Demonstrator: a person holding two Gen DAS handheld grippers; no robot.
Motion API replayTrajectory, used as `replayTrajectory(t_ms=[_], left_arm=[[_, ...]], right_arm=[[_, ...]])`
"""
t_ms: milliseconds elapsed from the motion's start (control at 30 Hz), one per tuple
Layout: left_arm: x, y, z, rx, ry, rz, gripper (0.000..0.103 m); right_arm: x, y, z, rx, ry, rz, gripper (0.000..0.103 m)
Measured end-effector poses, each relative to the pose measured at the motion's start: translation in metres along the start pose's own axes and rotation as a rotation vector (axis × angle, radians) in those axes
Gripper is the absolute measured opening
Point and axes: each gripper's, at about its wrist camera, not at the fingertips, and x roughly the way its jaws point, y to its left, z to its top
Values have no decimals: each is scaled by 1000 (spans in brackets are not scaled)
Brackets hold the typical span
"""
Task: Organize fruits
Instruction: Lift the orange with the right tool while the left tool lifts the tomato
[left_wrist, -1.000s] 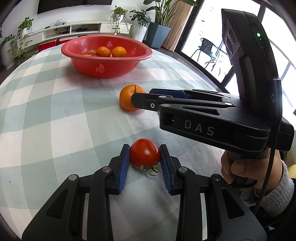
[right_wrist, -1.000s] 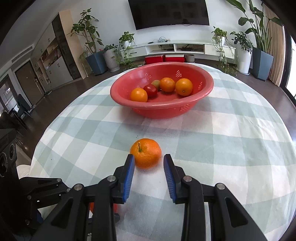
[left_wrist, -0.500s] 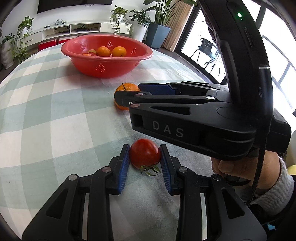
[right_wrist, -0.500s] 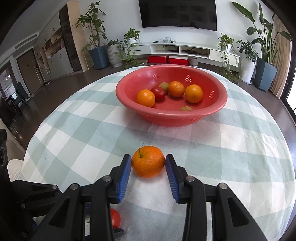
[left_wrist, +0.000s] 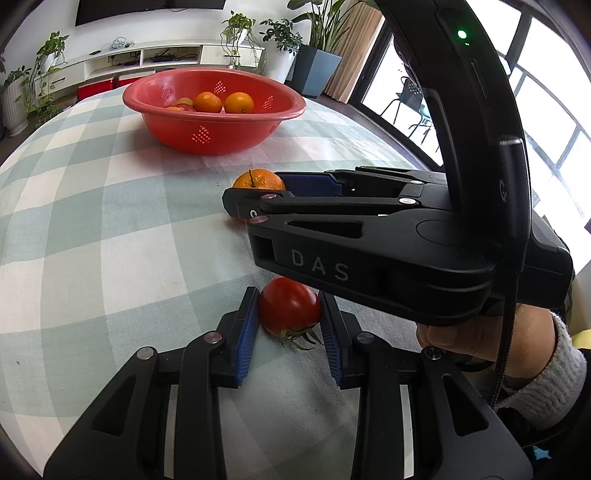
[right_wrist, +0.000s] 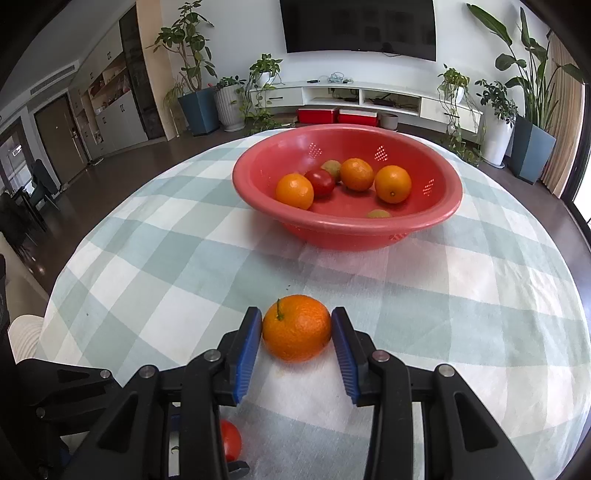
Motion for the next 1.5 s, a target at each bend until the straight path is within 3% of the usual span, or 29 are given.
replayTrajectory(t_ms=[900, 1500], left_arm=[[-3, -4, 0, 17, -9, 11, 30], [-13, -1, 4, 5, -36, 18, 30]], right_arm=[[-31, -37, -32, 224, -2, 145, 42], [-51, -43, -34, 269, -36, 181, 42]])
